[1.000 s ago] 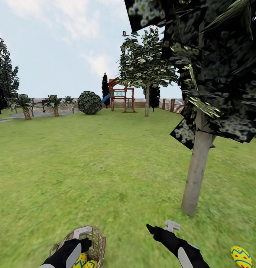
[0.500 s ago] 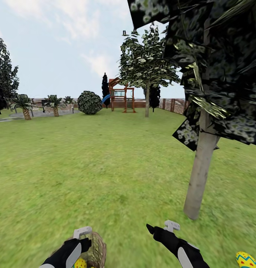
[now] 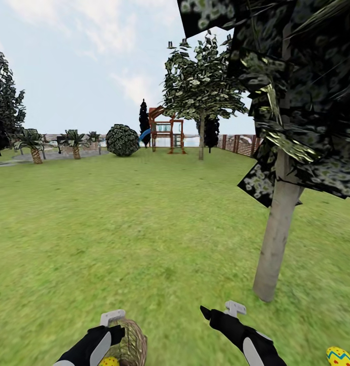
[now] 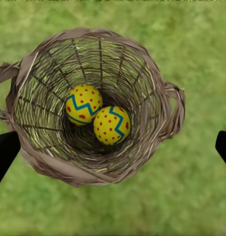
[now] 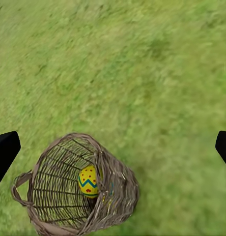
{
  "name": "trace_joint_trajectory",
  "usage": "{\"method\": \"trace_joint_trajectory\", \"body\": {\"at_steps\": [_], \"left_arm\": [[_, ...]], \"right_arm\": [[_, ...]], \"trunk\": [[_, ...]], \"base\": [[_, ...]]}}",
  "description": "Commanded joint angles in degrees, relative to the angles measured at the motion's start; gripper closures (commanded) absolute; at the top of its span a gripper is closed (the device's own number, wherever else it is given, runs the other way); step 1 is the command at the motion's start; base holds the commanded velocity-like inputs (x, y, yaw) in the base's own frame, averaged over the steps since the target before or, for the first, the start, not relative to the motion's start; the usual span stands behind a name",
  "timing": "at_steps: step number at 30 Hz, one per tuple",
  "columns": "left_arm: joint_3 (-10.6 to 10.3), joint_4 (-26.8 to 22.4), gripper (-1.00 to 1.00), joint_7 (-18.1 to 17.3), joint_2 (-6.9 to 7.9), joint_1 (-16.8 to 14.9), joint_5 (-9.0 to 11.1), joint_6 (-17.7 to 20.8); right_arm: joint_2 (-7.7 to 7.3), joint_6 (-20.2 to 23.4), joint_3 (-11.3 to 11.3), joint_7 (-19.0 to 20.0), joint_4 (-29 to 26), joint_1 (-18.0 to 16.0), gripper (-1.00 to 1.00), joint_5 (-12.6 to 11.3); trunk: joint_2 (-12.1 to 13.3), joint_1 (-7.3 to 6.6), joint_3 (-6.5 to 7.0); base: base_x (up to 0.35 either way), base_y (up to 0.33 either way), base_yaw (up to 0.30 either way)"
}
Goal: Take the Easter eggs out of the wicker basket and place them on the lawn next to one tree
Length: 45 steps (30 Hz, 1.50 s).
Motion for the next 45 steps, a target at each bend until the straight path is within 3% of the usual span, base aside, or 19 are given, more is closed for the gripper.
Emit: {"method": "trace_joint_trajectory", "body": {"at_steps": [1, 10, 27, 45], "left_arm": [[-0.4, -0.2, -1.00, 0.4, 0.02, 0.0, 0.6, 0.3], [-0.4, -0.1, -1.00, 0.4, 0.02, 0.0, 0.6, 0.3], [-0.4, -0.3, -1.00, 0.4, 0.00, 0.0, 0.6, 0.3], [-0.4, -0.4, -1.00, 0.4, -0.01, 0.0, 0.6, 0.3]], "right_arm": [[0.02, 0.3, 0.0, 0.0, -0.1, 0.0, -1.00, -0.3], [-0.02, 0.3, 0.0, 0.1, -0.1, 0.0, -1.00, -0.3], [-0.04, 0.3, 0.0, 0.1, -0.1, 0.0, -1.00, -0.4], [-0.04, 0.3, 0.0, 0.1, -0.1, 0.0, -1.00, -0.3]], "trunk": [[-0.1, 0.01, -0.08], [-0.1, 0.01, 0.00], [-0.1, 0.01, 0.95], [-0.1, 0.01, 1.05]], "base": [[0.021, 0.017, 0.000], [0.061, 0.098, -0.027], [0.007, 0.127, -0.182], [0.000, 0.063, -0.017]]}}
